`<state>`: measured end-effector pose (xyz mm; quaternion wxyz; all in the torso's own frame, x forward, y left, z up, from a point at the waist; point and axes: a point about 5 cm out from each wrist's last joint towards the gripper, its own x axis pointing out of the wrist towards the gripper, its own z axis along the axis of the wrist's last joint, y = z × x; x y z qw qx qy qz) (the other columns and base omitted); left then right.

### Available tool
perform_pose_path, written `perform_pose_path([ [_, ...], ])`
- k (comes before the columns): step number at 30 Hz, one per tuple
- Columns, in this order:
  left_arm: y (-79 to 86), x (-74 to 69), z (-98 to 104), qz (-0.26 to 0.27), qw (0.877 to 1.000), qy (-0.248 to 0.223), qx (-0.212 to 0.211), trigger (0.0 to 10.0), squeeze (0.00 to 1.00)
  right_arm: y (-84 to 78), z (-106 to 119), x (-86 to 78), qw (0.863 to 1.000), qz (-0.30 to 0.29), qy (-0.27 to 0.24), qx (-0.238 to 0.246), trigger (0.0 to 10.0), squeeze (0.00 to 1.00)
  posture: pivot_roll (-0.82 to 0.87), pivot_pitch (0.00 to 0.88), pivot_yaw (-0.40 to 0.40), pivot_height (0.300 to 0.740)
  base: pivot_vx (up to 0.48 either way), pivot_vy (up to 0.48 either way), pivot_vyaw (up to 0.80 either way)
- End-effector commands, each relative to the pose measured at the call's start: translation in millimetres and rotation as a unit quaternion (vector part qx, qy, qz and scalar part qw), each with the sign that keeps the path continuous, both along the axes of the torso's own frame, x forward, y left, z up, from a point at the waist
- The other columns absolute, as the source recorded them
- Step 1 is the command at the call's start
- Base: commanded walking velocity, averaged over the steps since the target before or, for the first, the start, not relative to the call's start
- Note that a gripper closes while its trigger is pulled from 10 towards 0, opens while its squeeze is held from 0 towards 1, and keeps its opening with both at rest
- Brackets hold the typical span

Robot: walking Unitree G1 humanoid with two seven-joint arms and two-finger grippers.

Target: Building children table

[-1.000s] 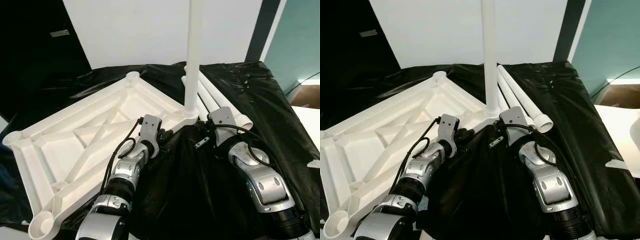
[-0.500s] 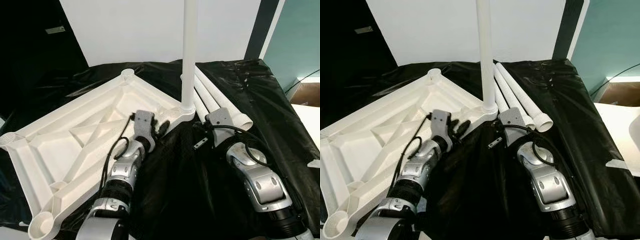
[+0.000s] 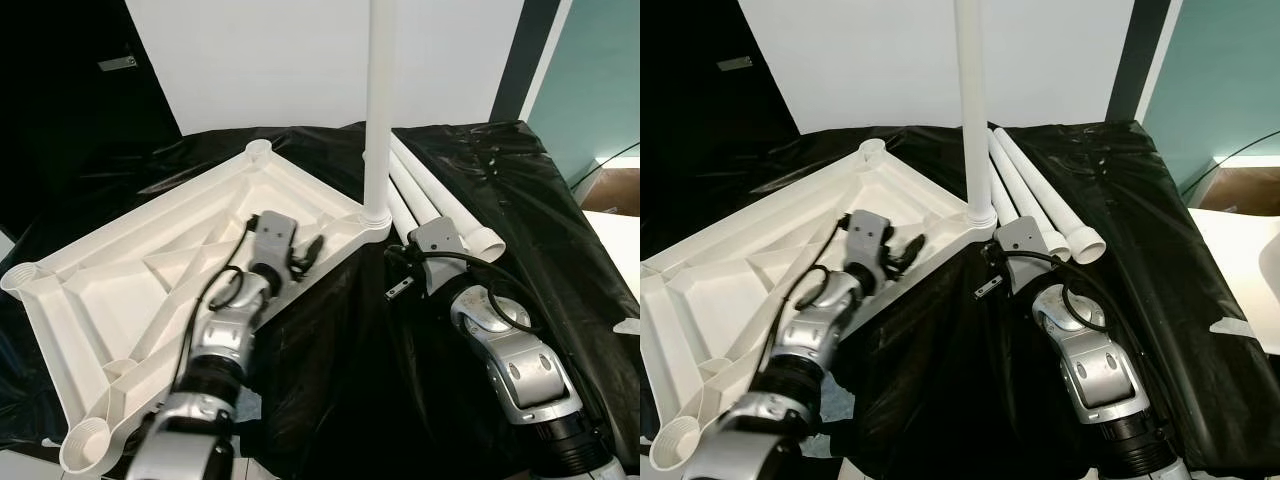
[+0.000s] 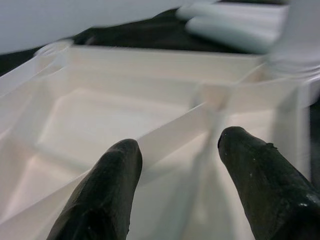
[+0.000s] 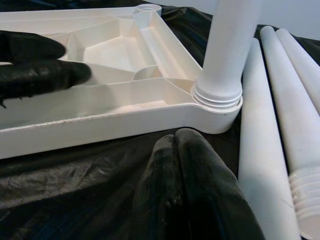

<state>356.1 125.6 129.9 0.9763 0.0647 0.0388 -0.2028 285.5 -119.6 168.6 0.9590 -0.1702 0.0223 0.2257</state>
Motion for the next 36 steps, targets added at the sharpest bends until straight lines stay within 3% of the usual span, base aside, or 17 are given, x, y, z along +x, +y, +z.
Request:
perform_pose_path([
  [1,17.3,4.3,-3,0.091,0.996,0.005,0.024,10.0,0.00,4.8,-2,0.2,1.000,0.008,0.002,0.002,10.0,0.00,-0.01,0.000,0.081,0.740,0.000,0.000,0.00],
  [5,30.0,6.8,0,0.110,0.992,0.013,0.060,10.0,0.00,5.2,-2,0.3,1.000,0.009,0.001,0.003,10.0,0.00,-0.01,0.000,0.082,0.740,0.000,0.000,0.00],
  [9,32.2,6.6,-1,0.096,0.993,0.030,0.067,10.0,0.00,5.4,-2,0.4,1.000,0.009,0.001,0.004,10.0,0.00,-0.01,0.000,0.082,0.740,0.000,0.000,0.00],
  [10,29.8,4.3,-2,0.066,0.995,0.052,0.055,10.0,0.00,5.3,-2,0.7,1.000,0.008,0.001,0.004,10.0,0.00,-0.01,0.000,0.083,0.740,0.000,0.000,0.00],
  [11,22.6,-0.1,-2,0.019,0.997,0.075,0.017,10.0,0.00,4.8,-2,0.8,1.000,0.007,0.001,0.004,10.0,0.00,-0.01,0.000,0.084,0.740,0.000,0.000,0.00],
  [12,22.6,-0.1,-2,0.019,0.997,0.075,0.017,10.0,0.00,4.8,-2,0.8,1.000,0.007,0.001,0.004,10.0,0.00,-0.01,0.000,0.084,0.740,0.000,0.000,0.00],
  [14,11.5,-6.6,3,-0.051,0.993,0.096,-0.040,10.0,0.00,3.9,-3,0.9,1.000,0.005,0.002,0.004,10.0,0.00,-0.01,0.000,0.083,0.740,0.000,0.000,0.00],
  [15,11.5,-6.6,3,-0.051,0.993,0.096,-0.040,10.0,0.00,3.9,-3,0.9,1.000,0.005,0.002,0.004,10.0,0.00,-0.01,0.000,0.083,0.740,0.000,0.000,0.00],
  [17,4.1,-12.4,8,-0.108,0.987,0.103,-0.067,10.0,0.00,3.5,-4,1.1,1.000,0.003,0.003,0.004,10.0,0.00,-0.01,0.000,0.082,0.740,0.000,0.000,0.00],
  [22,1.1,-18.1,13,-0.159,0.978,0.113,-0.073,10.0,0.00,4.7,-5,1.5,1.000,0.003,0.003,0.003,10.0,0.00,-0.01,0.000,0.081,0.740,0.000,0.000,0.00],
  [27,3.8,-19.6,7,-0.163,0.978,0.125,-0.042,10.0,0.00,5.6,-5,2.0,1.000,0.004,0.003,0.003,10.0,0.00,-0.01,0.000,0.081,0.740,0.000,0.000,0.00],
  [31,18.4,-16.3,-17,-0.103,0.978,0.171,0.064,10.0,0.00,6.4,-4,2.2,1.000,0.005,0.000,0.004,10.0,0.00,-0.01,0.000,0.081,0.740,0.000,0.000,0.00],
  [35,19.9,-16.2,-21,-0.091,0.975,0.181,0.092,10.0,0.00,6.1,-3,2.2,1.000,0.004,-0.001,0.004,10.0,0.00,-0.01,0.000,0.082,0.740,0.000,0.000,0.00],
  [36,20.8,-16.4,-25,-0.086,0.971,0.192,0.116,10.0,0.00,5.8,-3,2.3,1.000,0.004,-0.002,0.004,10.0,0.00,-0.01,0.000,0.083,0.740,0.000,0.000,0.00],
])
